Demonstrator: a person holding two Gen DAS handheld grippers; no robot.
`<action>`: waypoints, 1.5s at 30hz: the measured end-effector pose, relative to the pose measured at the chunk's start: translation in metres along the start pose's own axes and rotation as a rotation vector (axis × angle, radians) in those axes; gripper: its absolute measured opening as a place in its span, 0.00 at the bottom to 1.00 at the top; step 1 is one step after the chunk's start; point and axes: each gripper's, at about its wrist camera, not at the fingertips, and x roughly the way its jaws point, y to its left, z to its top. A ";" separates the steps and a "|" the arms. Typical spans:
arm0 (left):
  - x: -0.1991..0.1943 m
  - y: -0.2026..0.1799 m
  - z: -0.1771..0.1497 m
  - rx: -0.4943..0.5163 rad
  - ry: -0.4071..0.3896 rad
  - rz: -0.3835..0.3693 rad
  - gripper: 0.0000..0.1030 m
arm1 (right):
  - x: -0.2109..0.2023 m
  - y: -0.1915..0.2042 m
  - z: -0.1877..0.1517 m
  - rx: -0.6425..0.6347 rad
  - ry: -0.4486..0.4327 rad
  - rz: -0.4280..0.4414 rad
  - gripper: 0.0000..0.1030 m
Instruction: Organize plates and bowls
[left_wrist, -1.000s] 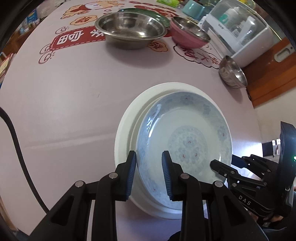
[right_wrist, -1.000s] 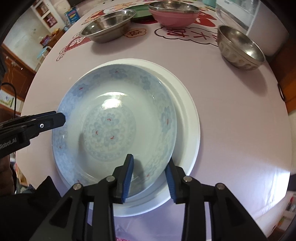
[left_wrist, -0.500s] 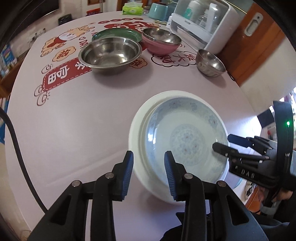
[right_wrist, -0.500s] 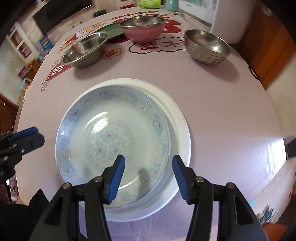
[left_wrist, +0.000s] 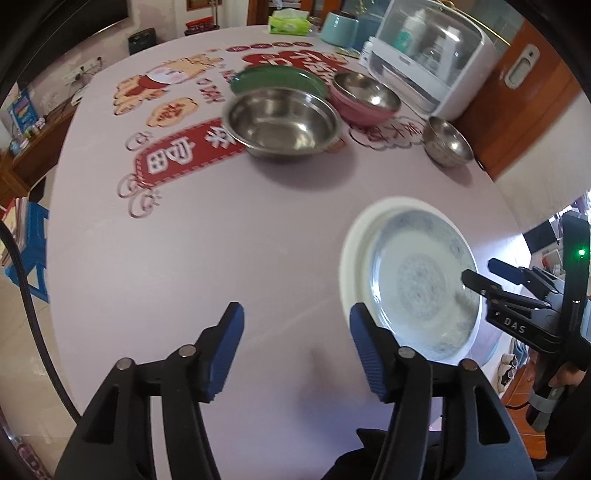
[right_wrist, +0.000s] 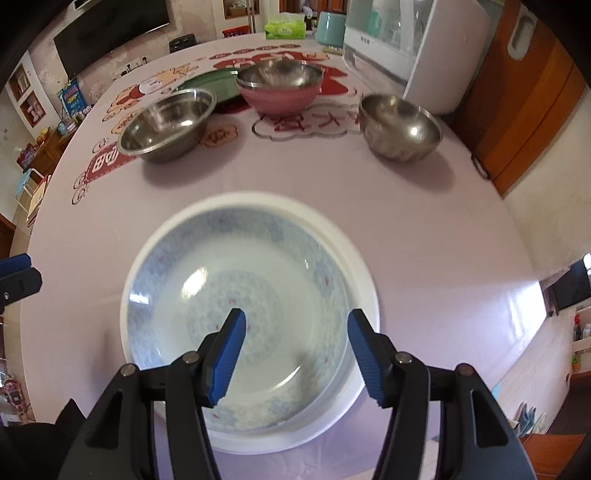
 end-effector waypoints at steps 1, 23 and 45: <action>-0.002 0.003 0.003 -0.003 0.002 -0.001 0.63 | -0.003 0.001 0.004 -0.005 -0.007 -0.001 0.57; -0.060 0.067 0.116 -0.267 -0.038 0.097 0.66 | -0.052 -0.009 0.149 -0.270 -0.167 0.028 0.68; 0.009 0.073 0.270 -0.400 -0.058 0.151 0.67 | 0.012 -0.034 0.342 -0.297 -0.209 0.266 0.75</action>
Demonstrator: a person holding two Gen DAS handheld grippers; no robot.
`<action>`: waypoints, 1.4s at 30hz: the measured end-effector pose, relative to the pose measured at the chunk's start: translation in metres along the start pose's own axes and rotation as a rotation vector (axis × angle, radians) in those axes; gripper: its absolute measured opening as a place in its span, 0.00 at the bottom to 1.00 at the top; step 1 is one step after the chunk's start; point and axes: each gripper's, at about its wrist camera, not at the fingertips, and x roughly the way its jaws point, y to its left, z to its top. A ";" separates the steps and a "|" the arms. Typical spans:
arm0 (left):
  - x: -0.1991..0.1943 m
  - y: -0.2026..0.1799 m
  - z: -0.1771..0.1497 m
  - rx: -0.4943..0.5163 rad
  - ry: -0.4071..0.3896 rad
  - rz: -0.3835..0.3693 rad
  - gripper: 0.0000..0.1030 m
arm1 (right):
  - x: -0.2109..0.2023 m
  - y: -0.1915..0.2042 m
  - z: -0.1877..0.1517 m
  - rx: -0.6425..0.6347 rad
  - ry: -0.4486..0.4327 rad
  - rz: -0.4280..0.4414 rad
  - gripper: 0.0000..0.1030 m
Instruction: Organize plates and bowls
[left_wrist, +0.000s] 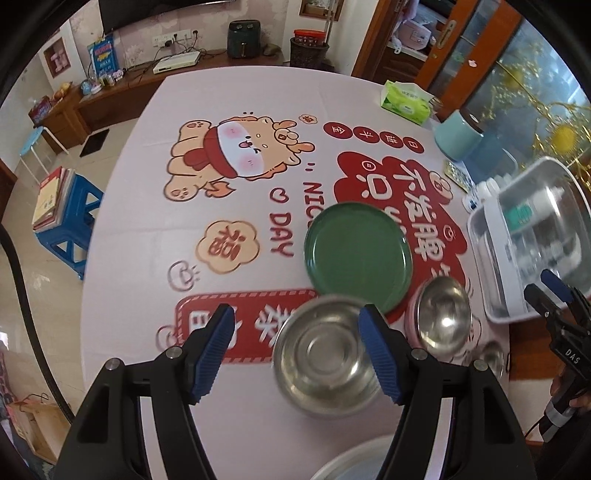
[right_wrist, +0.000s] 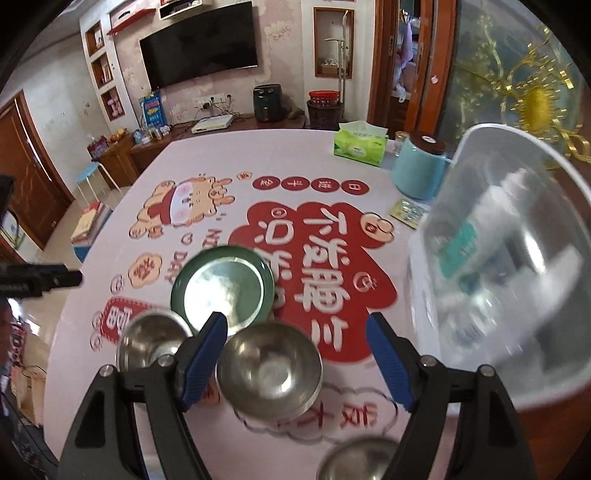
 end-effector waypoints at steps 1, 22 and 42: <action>0.009 -0.001 0.007 -0.009 0.003 0.003 0.67 | 0.006 -0.002 0.005 0.003 0.000 0.011 0.75; 0.158 0.009 0.042 -0.117 0.094 -0.096 0.66 | 0.166 -0.049 0.007 0.264 0.211 0.322 0.75; 0.205 -0.005 0.038 -0.091 0.156 -0.177 0.34 | 0.217 -0.028 -0.003 0.253 0.354 0.429 0.26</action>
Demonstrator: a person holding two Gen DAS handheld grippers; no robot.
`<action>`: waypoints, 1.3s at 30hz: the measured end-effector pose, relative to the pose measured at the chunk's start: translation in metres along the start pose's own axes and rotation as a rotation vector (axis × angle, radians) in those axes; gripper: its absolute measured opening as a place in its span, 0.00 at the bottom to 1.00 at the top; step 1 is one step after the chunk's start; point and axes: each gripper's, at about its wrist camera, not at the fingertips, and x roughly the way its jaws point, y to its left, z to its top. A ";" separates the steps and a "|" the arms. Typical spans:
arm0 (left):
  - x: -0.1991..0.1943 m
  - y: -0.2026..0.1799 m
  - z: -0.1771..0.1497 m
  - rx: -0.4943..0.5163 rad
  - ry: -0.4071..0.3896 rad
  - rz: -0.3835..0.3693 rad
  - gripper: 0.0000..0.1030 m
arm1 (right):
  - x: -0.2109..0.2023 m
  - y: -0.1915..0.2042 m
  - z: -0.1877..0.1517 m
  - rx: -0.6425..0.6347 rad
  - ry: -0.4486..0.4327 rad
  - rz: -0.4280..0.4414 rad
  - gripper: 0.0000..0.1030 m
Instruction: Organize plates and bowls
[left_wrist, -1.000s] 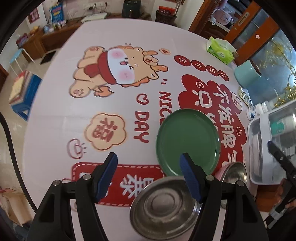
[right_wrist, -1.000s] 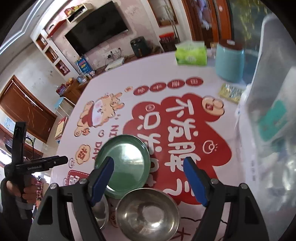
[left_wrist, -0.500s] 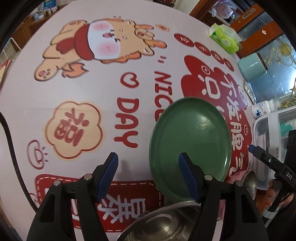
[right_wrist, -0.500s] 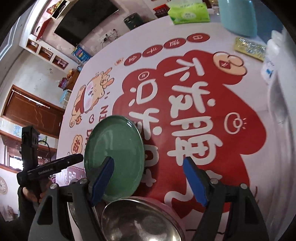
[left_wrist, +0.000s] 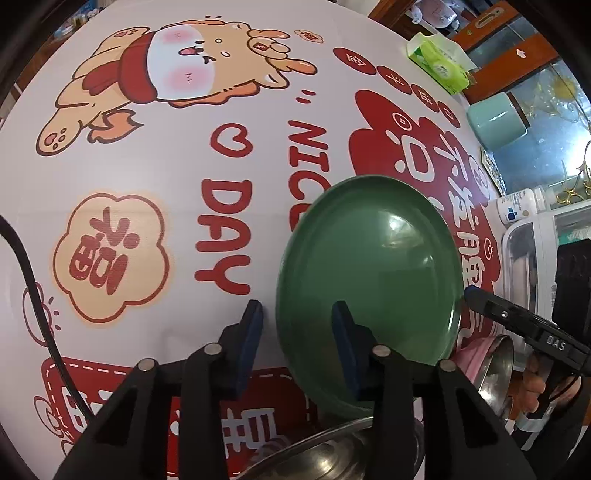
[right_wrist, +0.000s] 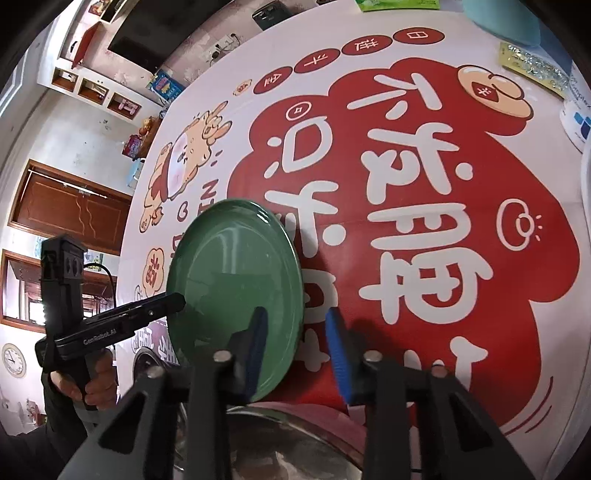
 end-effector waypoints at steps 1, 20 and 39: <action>0.001 -0.001 0.000 0.001 0.001 -0.007 0.33 | 0.002 0.001 0.001 -0.002 0.003 0.001 0.25; 0.002 -0.007 0.001 0.015 -0.041 0.011 0.22 | 0.004 0.007 -0.002 -0.015 -0.023 -0.049 0.09; -0.066 -0.018 0.001 0.040 -0.213 -0.056 0.22 | -0.055 0.042 -0.007 -0.060 -0.156 -0.047 0.09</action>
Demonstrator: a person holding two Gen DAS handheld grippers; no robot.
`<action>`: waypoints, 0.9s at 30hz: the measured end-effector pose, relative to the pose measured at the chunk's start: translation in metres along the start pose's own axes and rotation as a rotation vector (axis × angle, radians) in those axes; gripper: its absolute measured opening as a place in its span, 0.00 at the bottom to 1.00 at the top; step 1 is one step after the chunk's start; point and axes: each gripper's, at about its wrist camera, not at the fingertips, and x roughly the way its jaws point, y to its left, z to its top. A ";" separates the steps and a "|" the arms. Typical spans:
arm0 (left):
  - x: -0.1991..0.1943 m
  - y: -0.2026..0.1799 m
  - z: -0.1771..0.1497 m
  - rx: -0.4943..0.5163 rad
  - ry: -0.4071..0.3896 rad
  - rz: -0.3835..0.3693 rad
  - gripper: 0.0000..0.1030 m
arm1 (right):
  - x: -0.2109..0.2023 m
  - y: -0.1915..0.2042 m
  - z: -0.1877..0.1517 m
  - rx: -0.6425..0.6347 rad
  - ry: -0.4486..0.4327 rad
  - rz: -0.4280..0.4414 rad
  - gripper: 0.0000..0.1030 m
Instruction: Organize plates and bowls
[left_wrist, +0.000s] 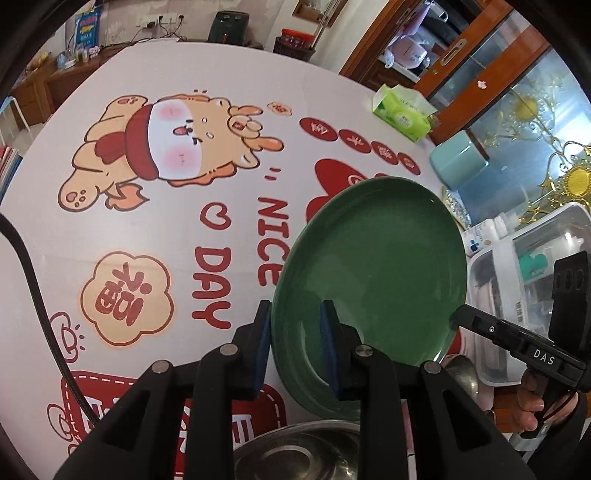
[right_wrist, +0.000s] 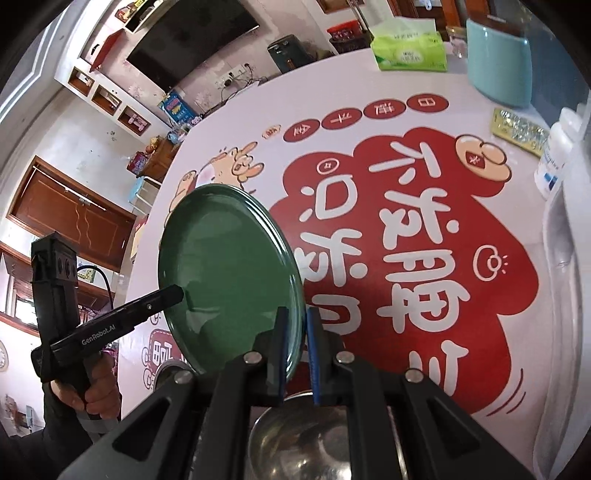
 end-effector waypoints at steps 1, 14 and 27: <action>-0.005 -0.001 0.000 0.002 -0.006 -0.005 0.22 | -0.004 0.002 0.000 0.000 -0.007 -0.001 0.09; -0.064 -0.019 -0.010 0.020 -0.084 -0.036 0.22 | -0.049 0.029 -0.020 -0.016 -0.052 0.004 0.09; -0.147 -0.037 -0.066 0.041 -0.133 -0.004 0.23 | -0.112 0.064 -0.075 -0.044 -0.100 0.044 0.09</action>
